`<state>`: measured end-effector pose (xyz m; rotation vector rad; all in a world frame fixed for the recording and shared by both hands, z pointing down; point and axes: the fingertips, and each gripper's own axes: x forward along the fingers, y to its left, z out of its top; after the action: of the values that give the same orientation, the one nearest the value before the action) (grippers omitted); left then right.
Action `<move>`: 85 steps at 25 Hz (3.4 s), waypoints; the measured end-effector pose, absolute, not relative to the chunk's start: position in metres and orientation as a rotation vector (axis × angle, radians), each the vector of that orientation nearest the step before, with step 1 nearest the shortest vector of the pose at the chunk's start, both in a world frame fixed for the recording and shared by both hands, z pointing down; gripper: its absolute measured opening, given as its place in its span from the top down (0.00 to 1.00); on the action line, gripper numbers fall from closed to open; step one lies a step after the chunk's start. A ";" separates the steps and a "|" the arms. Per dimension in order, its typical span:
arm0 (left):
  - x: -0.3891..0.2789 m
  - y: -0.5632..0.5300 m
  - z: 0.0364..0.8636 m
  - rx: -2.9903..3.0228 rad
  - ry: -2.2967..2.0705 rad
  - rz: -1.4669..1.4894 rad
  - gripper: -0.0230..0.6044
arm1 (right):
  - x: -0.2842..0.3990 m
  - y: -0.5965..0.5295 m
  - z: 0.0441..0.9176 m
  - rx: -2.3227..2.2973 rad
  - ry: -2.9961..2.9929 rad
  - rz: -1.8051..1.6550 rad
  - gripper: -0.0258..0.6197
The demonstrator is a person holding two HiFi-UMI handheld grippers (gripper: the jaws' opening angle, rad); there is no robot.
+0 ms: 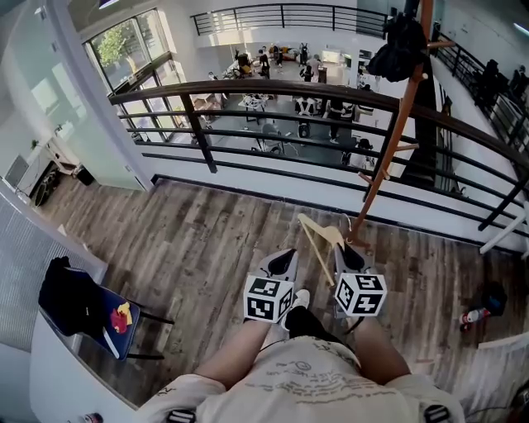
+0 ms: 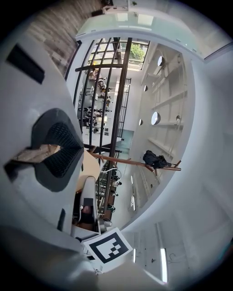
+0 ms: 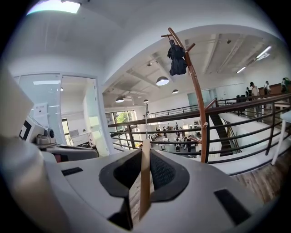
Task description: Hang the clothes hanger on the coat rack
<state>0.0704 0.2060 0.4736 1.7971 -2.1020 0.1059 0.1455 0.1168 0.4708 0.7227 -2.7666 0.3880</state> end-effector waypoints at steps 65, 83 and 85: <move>-0.121 -0.189 0.487 2.246 -1.534 0.307 0.96 | -0.047 -0.210 0.534 1.202 -2.534 0.588 0.88; -0.134 -0.196 0.514 2.265 -1.378 0.354 0.96 | -0.027 -0.248 0.621 1.401 -2.302 0.754 0.88; -0.137 -0.197 0.515 2.260 -1.380 0.357 0.96 | -0.024 -0.250 0.629 1.407 -2.287 0.763 0.88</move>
<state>-0.1368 -0.1971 0.5155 2.2599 -1.3800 0.3566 -0.0244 -0.2503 0.6288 1.4075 -2.2871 0.7633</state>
